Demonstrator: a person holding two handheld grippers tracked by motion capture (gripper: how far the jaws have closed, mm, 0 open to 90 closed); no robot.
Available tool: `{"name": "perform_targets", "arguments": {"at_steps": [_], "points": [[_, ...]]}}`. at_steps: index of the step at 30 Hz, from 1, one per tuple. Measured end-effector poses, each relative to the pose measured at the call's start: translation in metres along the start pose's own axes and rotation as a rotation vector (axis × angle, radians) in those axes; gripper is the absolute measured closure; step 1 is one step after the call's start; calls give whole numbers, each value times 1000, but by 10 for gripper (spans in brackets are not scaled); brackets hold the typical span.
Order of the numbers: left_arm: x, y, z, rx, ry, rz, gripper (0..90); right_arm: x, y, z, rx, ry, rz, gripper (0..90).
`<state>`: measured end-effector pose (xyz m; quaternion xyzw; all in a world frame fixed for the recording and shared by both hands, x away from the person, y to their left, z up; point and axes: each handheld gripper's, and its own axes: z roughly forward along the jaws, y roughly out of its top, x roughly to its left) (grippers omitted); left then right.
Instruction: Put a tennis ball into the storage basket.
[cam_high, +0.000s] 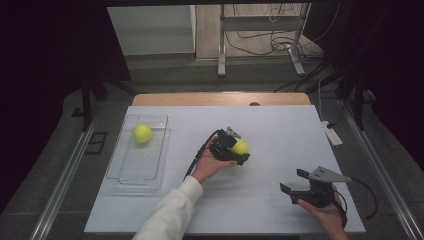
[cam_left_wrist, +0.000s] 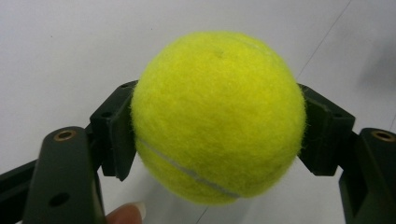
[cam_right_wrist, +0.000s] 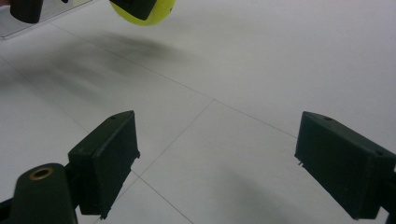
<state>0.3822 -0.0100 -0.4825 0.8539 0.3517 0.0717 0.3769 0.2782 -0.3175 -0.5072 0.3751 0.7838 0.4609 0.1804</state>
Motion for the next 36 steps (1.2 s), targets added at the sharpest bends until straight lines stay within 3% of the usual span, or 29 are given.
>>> {"name": "perform_targets", "arguments": {"at_steps": [16, 36], "points": [[1, 3, -28, -62, 8, -8, 269, 0, 0, 0, -1, 3, 2, 131], [6, 1, -51, -145, 31, -27, 270, 1, 0, 0, 1, 1, -2, 132]]}}
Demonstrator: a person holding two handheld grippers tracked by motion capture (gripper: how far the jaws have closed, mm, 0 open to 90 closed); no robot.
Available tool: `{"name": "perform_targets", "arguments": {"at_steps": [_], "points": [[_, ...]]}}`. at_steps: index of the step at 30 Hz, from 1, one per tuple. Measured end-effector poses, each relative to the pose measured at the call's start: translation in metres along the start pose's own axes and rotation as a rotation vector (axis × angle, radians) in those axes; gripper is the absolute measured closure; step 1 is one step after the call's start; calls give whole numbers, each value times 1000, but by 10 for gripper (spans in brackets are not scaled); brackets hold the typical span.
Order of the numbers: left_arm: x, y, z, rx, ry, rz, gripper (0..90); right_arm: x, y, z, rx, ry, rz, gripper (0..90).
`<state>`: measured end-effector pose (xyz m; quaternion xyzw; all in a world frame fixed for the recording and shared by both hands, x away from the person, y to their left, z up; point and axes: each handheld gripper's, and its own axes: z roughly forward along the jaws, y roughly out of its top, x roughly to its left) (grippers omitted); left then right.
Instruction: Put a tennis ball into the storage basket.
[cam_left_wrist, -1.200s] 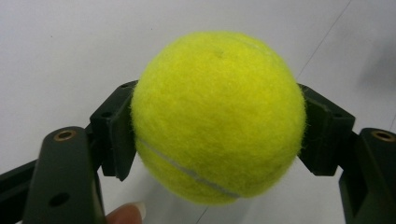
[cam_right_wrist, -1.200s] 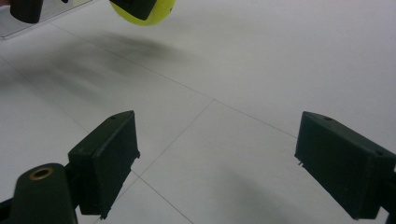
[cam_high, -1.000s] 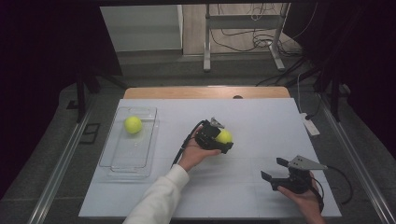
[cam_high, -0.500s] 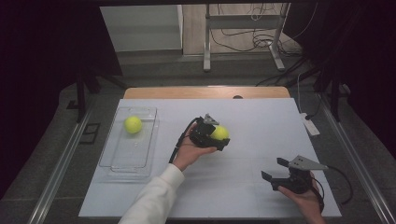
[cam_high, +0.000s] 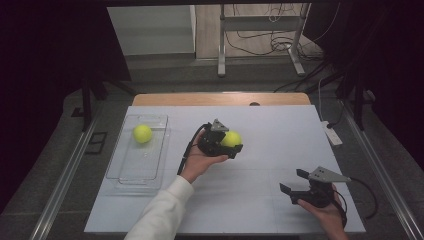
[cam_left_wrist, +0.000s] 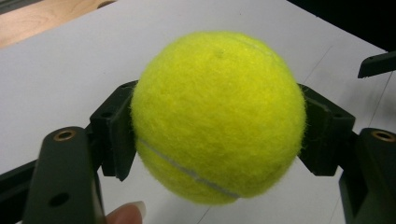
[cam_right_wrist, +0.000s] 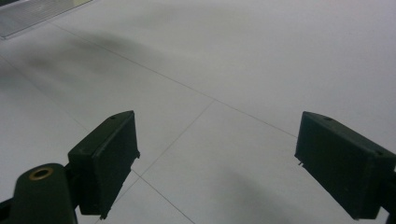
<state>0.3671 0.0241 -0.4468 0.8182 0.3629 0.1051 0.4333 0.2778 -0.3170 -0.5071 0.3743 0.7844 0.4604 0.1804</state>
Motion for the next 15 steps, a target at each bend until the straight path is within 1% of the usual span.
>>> {"name": "perform_targets", "arguments": {"at_steps": [3, 8, 15], "points": [[0, 0, -3, -7, 0, -2, 269, 0, 0, 0, 1, 0, -1, 132], [3, 1, -13, -36, 2, -12, 269, 0, 0, 0, 0, -1, 0, 132], [5, 1, -19, -50, 3, -16, 269, 0, 0, 0, 1, -1, 0, 132]]}}
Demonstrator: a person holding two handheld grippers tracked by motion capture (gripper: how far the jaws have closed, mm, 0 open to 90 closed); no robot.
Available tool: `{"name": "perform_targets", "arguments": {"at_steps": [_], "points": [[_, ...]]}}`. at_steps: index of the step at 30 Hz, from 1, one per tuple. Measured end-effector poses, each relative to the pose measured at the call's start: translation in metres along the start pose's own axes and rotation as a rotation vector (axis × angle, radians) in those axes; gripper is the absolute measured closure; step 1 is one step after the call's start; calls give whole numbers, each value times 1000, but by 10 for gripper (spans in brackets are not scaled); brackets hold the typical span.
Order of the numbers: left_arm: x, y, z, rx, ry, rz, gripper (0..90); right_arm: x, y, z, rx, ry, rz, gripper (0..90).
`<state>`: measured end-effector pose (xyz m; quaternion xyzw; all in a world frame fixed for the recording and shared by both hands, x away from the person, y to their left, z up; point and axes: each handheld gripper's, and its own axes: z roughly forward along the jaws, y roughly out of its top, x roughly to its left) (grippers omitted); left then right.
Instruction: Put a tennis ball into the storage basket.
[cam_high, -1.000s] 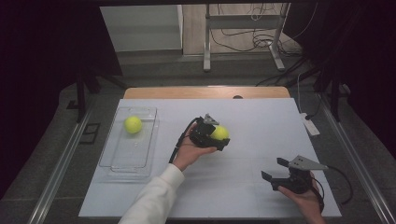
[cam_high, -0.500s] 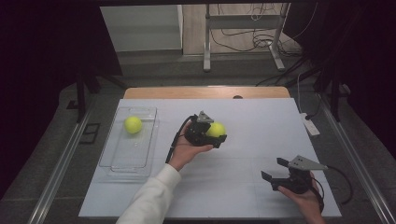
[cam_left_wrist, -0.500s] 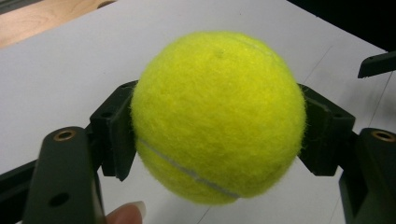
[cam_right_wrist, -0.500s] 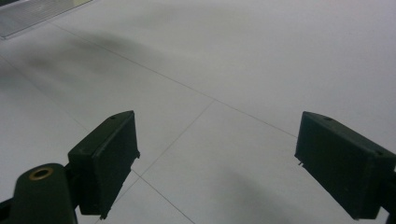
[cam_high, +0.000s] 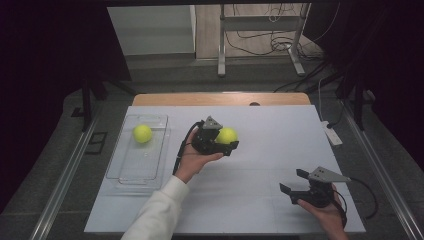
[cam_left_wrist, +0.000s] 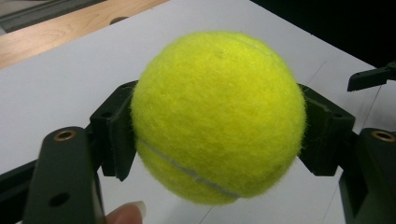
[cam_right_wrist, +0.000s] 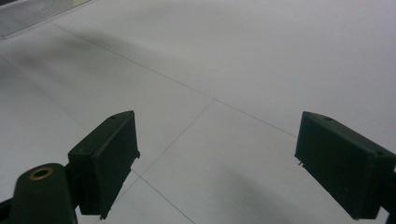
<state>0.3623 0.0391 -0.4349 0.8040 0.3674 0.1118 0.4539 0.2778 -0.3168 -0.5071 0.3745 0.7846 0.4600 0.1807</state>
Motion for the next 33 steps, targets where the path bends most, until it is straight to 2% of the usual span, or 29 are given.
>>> {"name": "perform_targets", "arguments": {"at_steps": [25, 33], "points": [[7, -2, -21, -55, 5, -22, 269, 0, 0, 0, 1, -2, 2, 132], [10, -3, -26, -55, 15, -20, 269, 0, 0, 0, 1, -3, 3, 132]]}}
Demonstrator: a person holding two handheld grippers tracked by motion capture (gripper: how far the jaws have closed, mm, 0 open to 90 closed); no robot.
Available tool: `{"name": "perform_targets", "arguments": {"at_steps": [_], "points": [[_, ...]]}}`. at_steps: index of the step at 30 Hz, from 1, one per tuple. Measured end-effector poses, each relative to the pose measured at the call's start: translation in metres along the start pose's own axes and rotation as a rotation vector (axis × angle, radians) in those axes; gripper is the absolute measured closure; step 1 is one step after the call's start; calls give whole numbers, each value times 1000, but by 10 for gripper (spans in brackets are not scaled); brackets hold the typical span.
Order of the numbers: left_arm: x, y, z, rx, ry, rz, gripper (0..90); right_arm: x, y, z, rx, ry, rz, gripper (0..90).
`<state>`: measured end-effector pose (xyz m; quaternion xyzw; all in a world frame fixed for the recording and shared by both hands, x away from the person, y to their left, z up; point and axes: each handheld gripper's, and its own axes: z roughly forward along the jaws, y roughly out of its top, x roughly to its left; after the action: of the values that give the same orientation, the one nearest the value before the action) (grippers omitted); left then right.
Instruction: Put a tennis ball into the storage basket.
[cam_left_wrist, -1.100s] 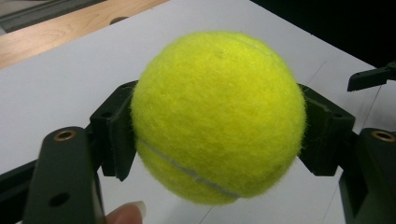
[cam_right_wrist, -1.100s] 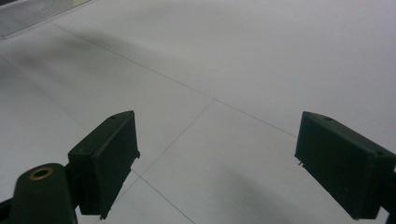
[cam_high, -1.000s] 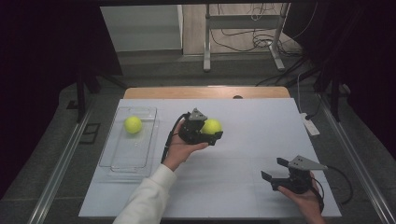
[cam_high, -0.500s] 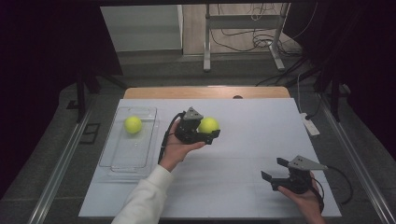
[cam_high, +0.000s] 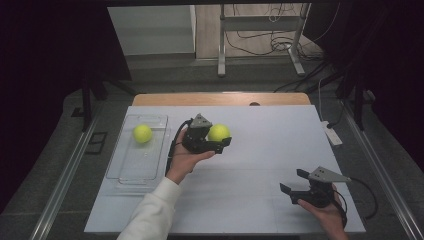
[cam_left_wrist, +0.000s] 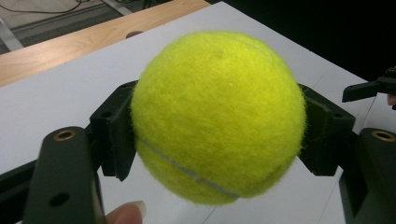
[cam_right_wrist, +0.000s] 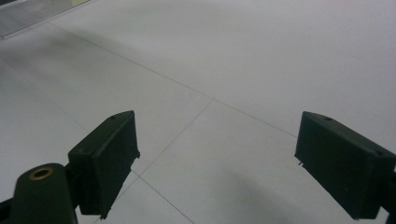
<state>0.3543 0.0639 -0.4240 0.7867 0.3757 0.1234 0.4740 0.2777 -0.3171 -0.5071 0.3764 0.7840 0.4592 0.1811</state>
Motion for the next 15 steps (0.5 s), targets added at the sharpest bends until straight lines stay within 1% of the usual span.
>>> {"name": "perform_targets", "arguments": {"at_steps": [3, 11, 15], "points": [[1, 0, -3, 3, 10, 6, 269, 0, 0, 0, 0, 0, -1, 132], [7, -1, -13, -9, 23, -7, 269, 0, 0, 0, 2, -2, 0, 132], [8, -3, -16, -8, 35, -4, 269, 0, 0, 0, 2, -2, 0, 132]]}}
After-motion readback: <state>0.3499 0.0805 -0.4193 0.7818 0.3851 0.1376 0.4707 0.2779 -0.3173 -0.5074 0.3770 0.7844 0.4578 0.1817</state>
